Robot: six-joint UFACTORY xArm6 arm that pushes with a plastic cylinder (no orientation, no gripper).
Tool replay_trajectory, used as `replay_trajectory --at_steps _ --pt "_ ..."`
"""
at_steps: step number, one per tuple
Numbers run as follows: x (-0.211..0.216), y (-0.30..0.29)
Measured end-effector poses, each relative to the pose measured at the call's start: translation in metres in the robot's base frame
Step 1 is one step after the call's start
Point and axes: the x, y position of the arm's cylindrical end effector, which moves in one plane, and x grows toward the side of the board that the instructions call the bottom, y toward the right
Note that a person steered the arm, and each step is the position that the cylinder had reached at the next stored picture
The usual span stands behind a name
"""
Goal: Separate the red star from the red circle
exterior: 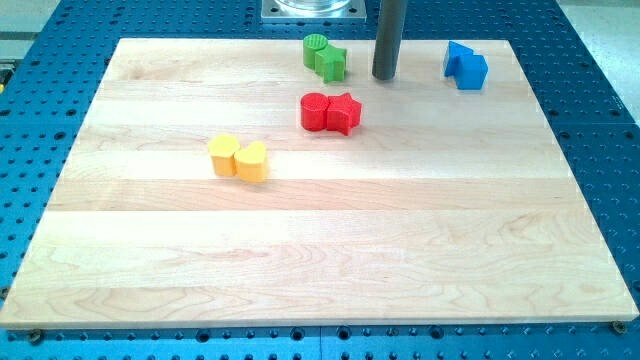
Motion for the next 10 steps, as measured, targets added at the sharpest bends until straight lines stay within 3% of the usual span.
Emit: replay_trajectory --at_steps 2,5,6,8,9,10 --pt "-0.042 0.000" --pt "-0.041 -0.020" --pt "-0.001 -0.045" --pt "0.157 -0.050" --pt "0.221 -0.050" --pt "0.262 -0.091"
